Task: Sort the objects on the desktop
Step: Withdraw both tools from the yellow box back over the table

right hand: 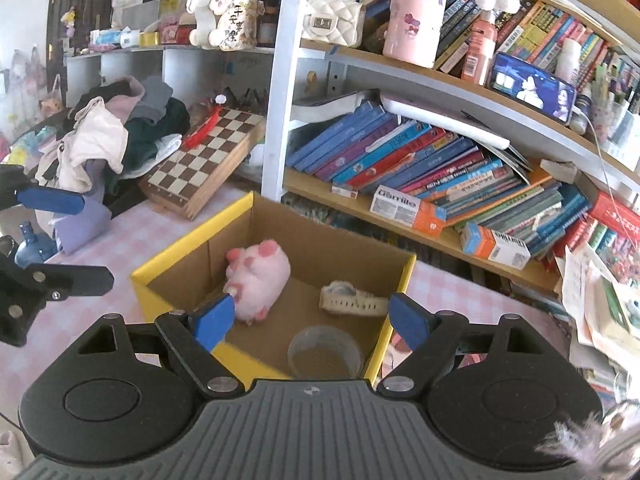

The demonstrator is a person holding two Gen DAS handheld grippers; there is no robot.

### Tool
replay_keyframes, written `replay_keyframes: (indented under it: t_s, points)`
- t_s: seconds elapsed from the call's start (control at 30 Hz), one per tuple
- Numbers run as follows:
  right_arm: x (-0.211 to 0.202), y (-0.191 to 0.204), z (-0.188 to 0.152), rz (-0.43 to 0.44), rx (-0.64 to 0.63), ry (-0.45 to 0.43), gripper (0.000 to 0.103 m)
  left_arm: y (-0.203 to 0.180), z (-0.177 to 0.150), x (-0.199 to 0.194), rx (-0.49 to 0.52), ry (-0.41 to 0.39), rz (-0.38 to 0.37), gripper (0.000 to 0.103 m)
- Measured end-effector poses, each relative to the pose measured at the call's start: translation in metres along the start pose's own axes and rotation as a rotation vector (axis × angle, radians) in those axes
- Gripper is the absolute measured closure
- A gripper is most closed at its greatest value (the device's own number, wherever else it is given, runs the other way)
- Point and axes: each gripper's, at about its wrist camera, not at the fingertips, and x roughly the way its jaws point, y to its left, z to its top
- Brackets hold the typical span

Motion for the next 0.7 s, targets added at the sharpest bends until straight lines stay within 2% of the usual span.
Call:
replay_keyframes:
  t_s: [0.33,0.7]
  points:
    - [-0.028,0.027,-0.042,-0.035,0.033,0.016,0.019,-0.002,-0.036,-0.02,-0.031,0.037,-0.019,0.012]
    - [-0.043,0.054,-0.087,-0.079,0.11,0.025,0.017,-0.006,-0.072,-0.039,-0.075,0.035,0.027,0.012]
